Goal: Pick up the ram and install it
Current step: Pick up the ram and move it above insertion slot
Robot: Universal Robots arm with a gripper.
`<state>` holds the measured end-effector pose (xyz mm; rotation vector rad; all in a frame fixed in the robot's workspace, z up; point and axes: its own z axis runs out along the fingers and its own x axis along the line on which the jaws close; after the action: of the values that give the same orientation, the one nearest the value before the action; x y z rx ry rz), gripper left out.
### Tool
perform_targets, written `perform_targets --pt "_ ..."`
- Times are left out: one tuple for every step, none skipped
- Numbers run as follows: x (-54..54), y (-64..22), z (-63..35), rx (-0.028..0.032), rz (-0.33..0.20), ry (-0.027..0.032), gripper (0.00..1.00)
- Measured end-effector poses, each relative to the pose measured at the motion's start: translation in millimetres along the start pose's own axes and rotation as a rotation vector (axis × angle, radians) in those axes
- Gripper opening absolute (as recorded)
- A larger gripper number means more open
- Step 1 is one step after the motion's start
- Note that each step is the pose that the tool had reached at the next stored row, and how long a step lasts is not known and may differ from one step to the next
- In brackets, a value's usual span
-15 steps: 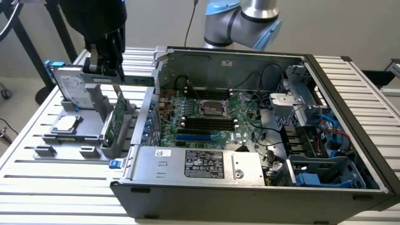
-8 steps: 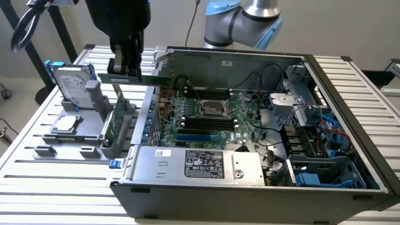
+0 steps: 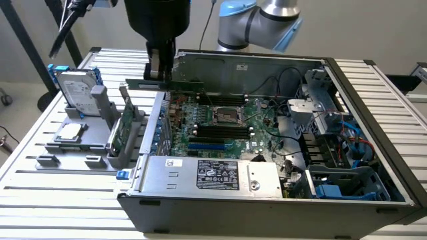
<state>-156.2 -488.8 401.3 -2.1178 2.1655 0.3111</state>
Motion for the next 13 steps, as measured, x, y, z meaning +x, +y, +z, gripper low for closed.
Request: perform_targets --pt "-0.1 -4.5 -0.1 -0.0001 0.000 0.0000 0.14" --pt "-0.2 -9.0 -0.2 0.0000 0.000 0.0000 0.14" --pt "-0.3 -13.6 -0.3 0.0000 0.000 0.0001 0.14" --pt "-0.3 -18.1 -0.3 0.0000 0.000 0.0000 0.14" --pt "-0.4 -22.6 -0.3 0.0000 0.000 -0.0001 0.14" --pt "-0.5 -27.2 -0.3 0.0000 0.000 0.0000 0.14" --pt "-0.7 -32.0 -0.2 0.0000 0.000 0.0001 0.14" --pt "-1.0 -36.5 0.0 -0.0001 0.000 0.0001 0.14" --pt "-1.9 -41.0 0.4 0.0000 0.000 -0.0001 0.14" --pt "-3.6 -45.5 1.1 0.0000 0.000 0.0000 0.14" --pt "-5.7 -49.5 1.9 0.0000 0.000 0.0004 0.14" --pt "-8.4 -53.0 3.0 0.0000 0.000 0.0011 0.14" --pt "-12.1 -55.9 4.4 0.0000 0.000 0.0026 0.14"
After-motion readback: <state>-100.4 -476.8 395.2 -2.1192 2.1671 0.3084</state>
